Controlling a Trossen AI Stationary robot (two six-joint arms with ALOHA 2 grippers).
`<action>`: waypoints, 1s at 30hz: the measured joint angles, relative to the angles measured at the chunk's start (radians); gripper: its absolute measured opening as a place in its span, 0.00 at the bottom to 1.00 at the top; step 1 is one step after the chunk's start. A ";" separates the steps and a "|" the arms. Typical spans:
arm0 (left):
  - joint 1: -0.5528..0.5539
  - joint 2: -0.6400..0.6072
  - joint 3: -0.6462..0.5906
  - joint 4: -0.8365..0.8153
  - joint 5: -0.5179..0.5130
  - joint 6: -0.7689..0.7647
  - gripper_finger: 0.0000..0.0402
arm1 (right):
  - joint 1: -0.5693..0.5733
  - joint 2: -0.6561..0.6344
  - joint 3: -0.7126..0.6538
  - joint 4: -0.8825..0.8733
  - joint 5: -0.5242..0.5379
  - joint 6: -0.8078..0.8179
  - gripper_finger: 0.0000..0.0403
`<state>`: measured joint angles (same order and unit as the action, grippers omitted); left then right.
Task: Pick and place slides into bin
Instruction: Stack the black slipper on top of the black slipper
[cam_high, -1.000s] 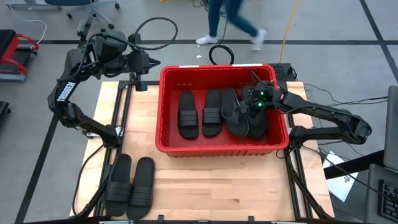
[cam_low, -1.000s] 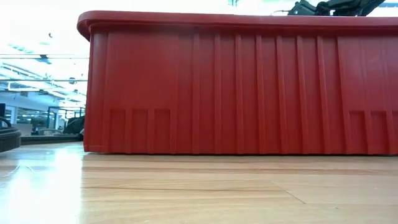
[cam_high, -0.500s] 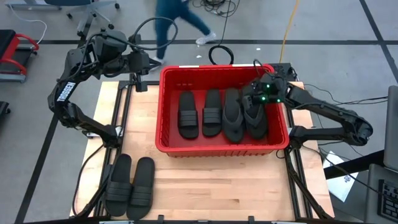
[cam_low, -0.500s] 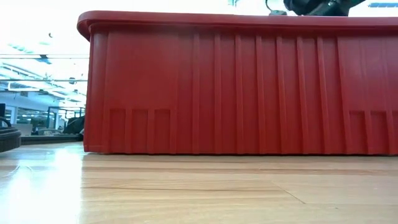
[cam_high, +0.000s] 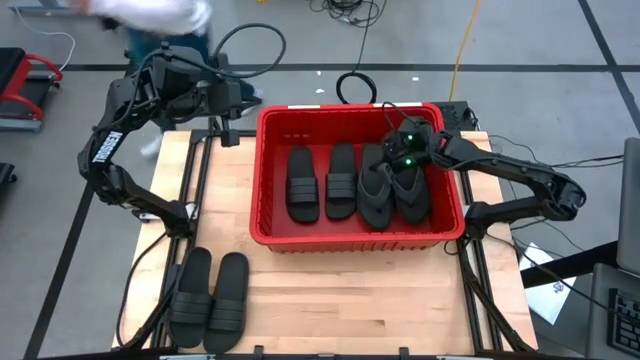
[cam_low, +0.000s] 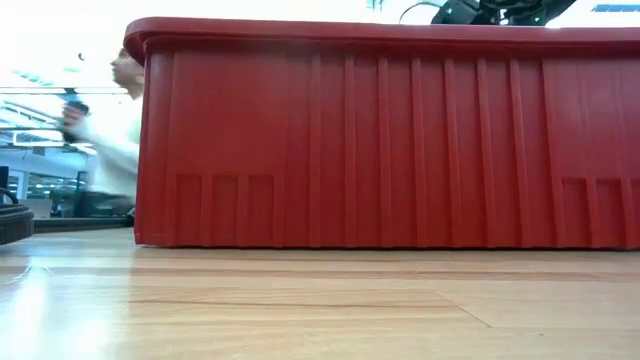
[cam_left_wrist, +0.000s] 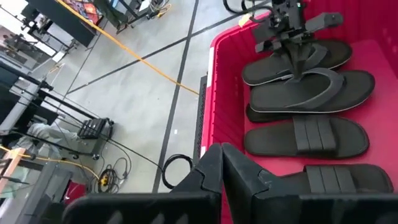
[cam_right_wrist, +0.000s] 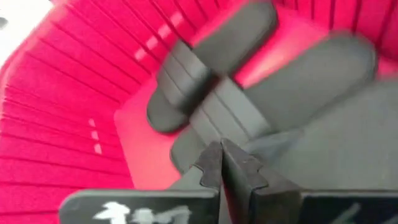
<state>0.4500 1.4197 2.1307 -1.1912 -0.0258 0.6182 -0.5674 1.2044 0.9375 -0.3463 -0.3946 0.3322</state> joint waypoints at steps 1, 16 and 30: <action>0.000 0.000 0.000 0.000 0.006 -0.004 0.02 | 0.000 -0.004 0.000 0.032 -0.001 -0.021 0.01; -0.044 -0.055 0.000 -0.008 0.645 -0.234 0.00 | 0.047 -0.151 0.000 0.279 -0.035 -0.196 0.00; -0.280 -0.074 -0.312 0.193 0.704 -0.537 0.00 | 0.079 -0.254 0.000 0.362 -0.239 -0.346 0.00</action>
<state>0.1698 1.3453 1.8189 -0.9982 0.6785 0.0808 -0.4889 0.9504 0.9375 0.0160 -0.6335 -0.0140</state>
